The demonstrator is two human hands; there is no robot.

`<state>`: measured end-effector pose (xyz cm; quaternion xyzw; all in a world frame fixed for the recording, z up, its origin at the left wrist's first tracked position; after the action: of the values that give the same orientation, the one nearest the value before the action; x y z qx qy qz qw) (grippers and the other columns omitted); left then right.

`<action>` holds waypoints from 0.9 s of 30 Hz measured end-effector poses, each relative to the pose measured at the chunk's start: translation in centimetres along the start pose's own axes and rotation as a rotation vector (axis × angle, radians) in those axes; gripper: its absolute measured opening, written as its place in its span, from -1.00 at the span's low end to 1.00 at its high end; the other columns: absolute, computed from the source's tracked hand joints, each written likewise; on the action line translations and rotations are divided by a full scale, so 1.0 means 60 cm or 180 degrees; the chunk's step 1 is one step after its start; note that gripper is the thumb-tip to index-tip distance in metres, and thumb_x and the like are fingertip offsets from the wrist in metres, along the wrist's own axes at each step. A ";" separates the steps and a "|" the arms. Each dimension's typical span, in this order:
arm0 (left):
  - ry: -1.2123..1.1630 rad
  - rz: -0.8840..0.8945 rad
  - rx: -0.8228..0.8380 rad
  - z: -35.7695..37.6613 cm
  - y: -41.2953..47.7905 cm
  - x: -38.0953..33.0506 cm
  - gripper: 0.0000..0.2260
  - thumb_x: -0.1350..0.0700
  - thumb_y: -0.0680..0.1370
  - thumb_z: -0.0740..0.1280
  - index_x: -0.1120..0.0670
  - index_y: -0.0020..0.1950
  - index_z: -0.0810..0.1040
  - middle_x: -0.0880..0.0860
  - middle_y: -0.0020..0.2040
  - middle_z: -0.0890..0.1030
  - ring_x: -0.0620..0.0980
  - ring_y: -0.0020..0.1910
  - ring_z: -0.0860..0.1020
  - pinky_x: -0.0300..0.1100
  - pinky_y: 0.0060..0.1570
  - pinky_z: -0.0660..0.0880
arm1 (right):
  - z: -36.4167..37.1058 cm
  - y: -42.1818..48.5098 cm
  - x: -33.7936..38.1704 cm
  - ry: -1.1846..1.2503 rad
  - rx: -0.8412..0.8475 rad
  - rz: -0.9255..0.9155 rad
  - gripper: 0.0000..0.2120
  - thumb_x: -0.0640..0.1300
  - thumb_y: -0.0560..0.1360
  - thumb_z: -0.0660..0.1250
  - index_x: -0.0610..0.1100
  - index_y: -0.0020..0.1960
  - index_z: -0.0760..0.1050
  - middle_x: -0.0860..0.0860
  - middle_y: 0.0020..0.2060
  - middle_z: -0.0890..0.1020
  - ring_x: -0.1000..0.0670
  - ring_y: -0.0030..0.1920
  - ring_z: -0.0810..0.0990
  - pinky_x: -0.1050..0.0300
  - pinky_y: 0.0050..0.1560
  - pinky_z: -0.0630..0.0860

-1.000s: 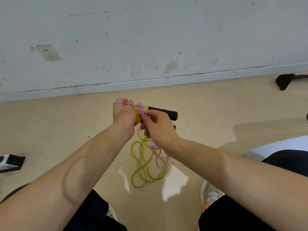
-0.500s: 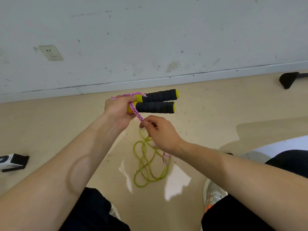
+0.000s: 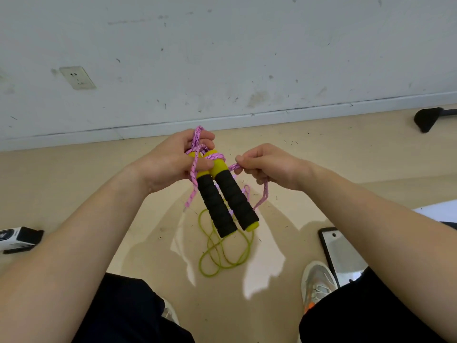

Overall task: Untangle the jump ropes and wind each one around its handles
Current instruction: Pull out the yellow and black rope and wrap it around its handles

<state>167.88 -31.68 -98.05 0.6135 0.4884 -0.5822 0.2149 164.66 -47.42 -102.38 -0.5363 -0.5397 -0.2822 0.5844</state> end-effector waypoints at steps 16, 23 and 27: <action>0.0837 0.1196 -0.1753 -0.012 -0.009 -0.035 -0.50 0.21 0.55 0.40 0.11 0.44 0.30 -0.01 0.21 0.45 -0.13 0.19 0.47 -0.57 0.06 0.33 | 0.039 -0.044 0.031 0.0936 -0.1409 -0.0237 -0.75 -0.16 0.62 0.25 -0.16 -0.12 0.66 -0.03 -0.36 0.63 0.00 -0.50 0.43 0.18 -0.46 0.42; -0.0021 0.0750 -0.1943 -0.004 0.003 0.003 -0.43 0.12 0.52 0.46 0.08 0.45 0.27 0.02 0.25 0.45 -0.05 0.26 0.49 -0.06 0.28 0.49 | 0.070 -0.044 0.024 0.0025 -0.1329 -0.0533 -0.71 -0.10 0.66 0.15 0.03 0.01 0.66 -0.04 -0.33 0.61 -0.15 -0.16 0.68 -0.17 -0.37 0.60; -0.0358 0.0452 -0.1744 0.002 0.016 0.029 -0.31 0.07 0.50 0.48 0.07 0.52 0.18 -0.02 0.29 0.43 -0.02 0.29 0.50 0.09 0.18 0.58 | 0.065 -0.047 0.033 -0.0590 -0.1450 -0.0725 -0.70 -0.12 0.66 0.11 -0.02 -0.04 0.61 -0.03 -0.32 0.65 -0.12 -0.38 0.57 -0.04 -0.41 0.57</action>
<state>168.36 -31.62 -99.96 0.5320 0.5705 -0.4452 0.4396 161.35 -44.05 -100.23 -0.6133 -0.5703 -0.4100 0.3612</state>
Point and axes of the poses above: each hand's wrist, its own y-axis towards the middle knuckle, its own z-axis out of the palm, x = y × z, the point moved 10 cm from there along y, towards the middle knuckle
